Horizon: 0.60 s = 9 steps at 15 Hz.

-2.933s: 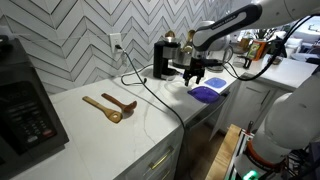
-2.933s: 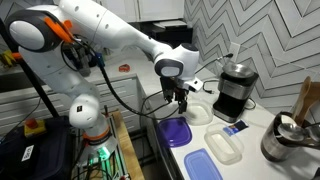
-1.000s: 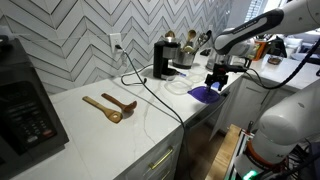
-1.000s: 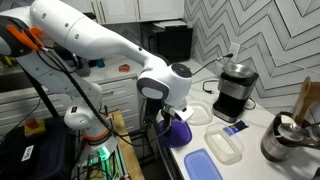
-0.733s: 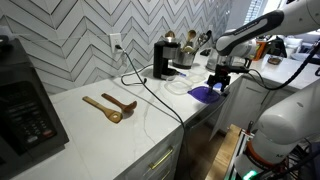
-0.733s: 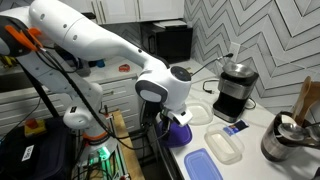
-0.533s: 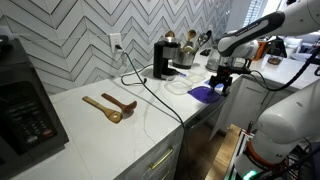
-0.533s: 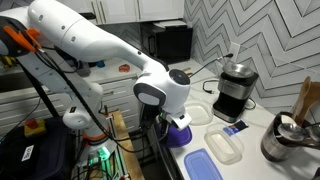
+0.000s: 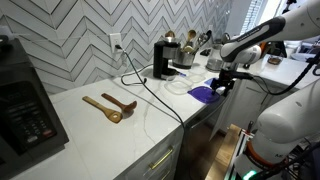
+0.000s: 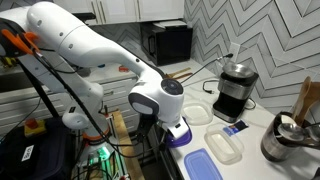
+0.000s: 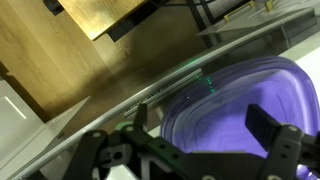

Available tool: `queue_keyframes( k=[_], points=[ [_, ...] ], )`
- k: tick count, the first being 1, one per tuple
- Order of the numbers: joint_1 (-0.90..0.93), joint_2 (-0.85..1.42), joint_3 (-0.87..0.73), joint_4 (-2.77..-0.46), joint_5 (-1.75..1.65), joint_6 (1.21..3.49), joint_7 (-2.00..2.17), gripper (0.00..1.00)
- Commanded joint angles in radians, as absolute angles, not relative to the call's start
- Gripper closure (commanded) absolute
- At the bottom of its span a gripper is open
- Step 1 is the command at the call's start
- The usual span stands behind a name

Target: Put the purple lid on the lunchbox on the left and then put the blue lid on the lunchbox on the right

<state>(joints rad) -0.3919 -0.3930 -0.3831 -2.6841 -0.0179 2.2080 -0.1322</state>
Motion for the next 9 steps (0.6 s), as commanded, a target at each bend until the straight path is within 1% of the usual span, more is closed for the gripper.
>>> queue_keyframes(
  k=[1, 2, 9],
  points=[
    [-0.401, -0.398, -0.399, -2.719, -0.014, 2.291, -0.153, 0.0],
    [-0.395, -0.393, -0.385, -2.692, -0.017, 2.242, -0.134, 0.0],
    [-0.398, -0.378, -0.38, -2.688, -0.018, 2.24, -0.117, 0.0]
  ],
)
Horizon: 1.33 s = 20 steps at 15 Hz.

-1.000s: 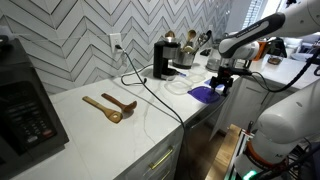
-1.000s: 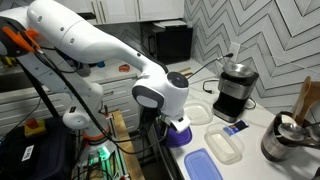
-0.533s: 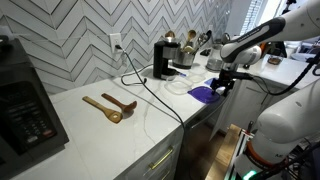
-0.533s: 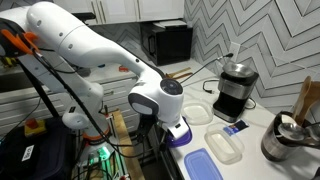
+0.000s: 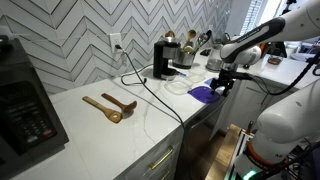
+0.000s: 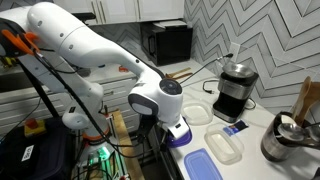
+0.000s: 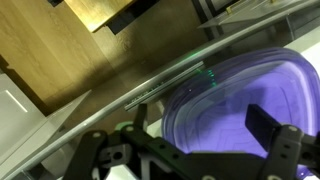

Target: Put the purple lid on the lunchbox on the left and then put the blue lid on the lunchbox on the right

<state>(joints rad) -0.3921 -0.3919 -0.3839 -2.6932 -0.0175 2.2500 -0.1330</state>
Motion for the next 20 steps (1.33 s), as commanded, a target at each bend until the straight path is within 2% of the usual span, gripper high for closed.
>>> queue_keyframes(
  k=[1, 5, 6, 7, 8, 9, 10, 14, 15, 16, 20],
  points=[
    [-0.399, -0.375, -0.381, -2.689, -0.018, 2.244, -0.114, 0.0],
    [-0.404, -0.368, -0.383, -2.694, -0.018, 2.266, -0.098, 0.0],
    [-0.405, -0.366, -0.384, -2.694, -0.018, 2.267, -0.096, 0.03],
    [-0.405, -0.365, -0.384, -2.695, -0.017, 2.269, -0.092, 0.16],
    [-0.406, -0.363, -0.385, -2.695, -0.016, 2.27, -0.088, 0.19],
    [-0.409, -0.362, -0.386, -2.695, -0.019, 2.27, -0.083, 0.32],
    [-0.411, -0.363, -0.387, -2.696, -0.018, 2.27, -0.082, 0.39],
    [-0.427, -0.372, -0.39, -2.698, -0.02, 2.271, -0.073, 0.51],
    [-0.431, -0.374, -0.391, -2.698, -0.019, 2.272, -0.07, 0.46],
    [-0.434, -0.375, -0.392, -2.698, -0.018, 2.272, -0.069, 0.46],
    [-0.442, -0.375, -0.396, -2.694, -0.014, 2.27, -0.069, 0.5]
  ],
)
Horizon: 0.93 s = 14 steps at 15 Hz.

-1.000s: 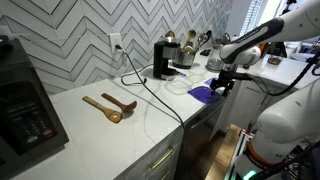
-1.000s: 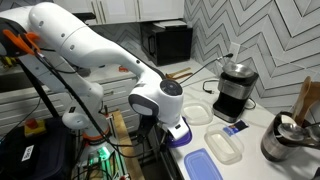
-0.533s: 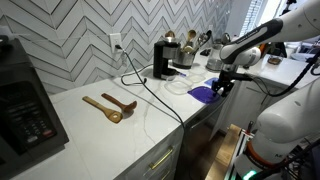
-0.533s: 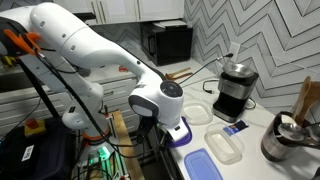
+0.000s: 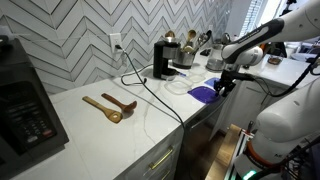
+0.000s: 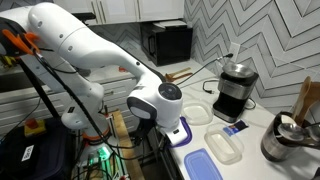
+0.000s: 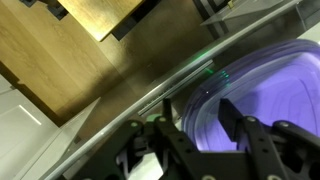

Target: Put the purple lid on the lunchbox on the left and then put the blue lid on the lunchbox on the right

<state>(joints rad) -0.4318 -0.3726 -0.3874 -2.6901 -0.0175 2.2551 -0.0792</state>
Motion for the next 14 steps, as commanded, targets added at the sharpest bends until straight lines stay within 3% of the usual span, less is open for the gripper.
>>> queue_keyframes(
  k=[1, 2, 7, 9, 14],
  points=[
    [-0.443, -0.374, -0.397, -2.693, -0.013, 2.27, -0.07, 0.52],
    [-0.443, -0.374, -0.398, -2.692, -0.012, 2.27, -0.071, 0.54],
    [-0.441, -0.37, -0.405, -2.689, -0.001, 2.272, -0.079, 0.95],
    [-0.441, -0.369, -0.407, -2.688, 0.005, 2.272, -0.081, 1.0],
    [-0.444, -0.379, -0.408, -2.685, 0.009, 2.265, -0.075, 0.98]
  ],
)
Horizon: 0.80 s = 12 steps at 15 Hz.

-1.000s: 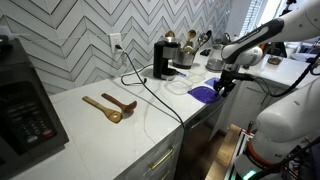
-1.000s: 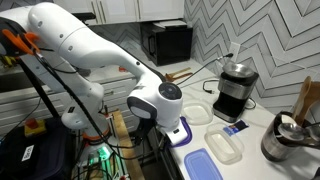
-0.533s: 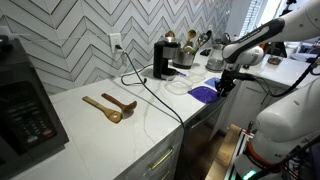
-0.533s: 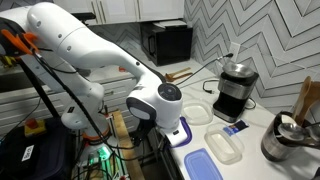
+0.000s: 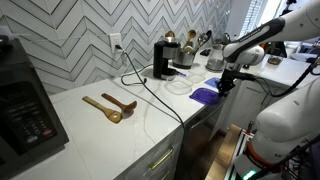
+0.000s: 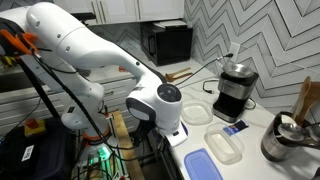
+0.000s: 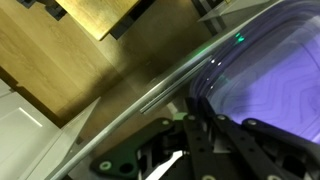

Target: Put the purple lid on the lunchbox on the left and then put the blue lid on the lunchbox on the right

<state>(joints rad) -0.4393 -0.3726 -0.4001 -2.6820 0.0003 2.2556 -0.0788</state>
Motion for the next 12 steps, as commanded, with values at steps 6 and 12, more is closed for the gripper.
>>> queue_keyframes(
  k=[6, 12],
  points=[
    [-0.466, -0.482, -0.382, -2.681, -0.055, 2.162, -0.072, 0.98],
    [-0.473, -0.585, -0.349, -2.626, -0.14, 1.924, -0.076, 0.98]
  ],
)
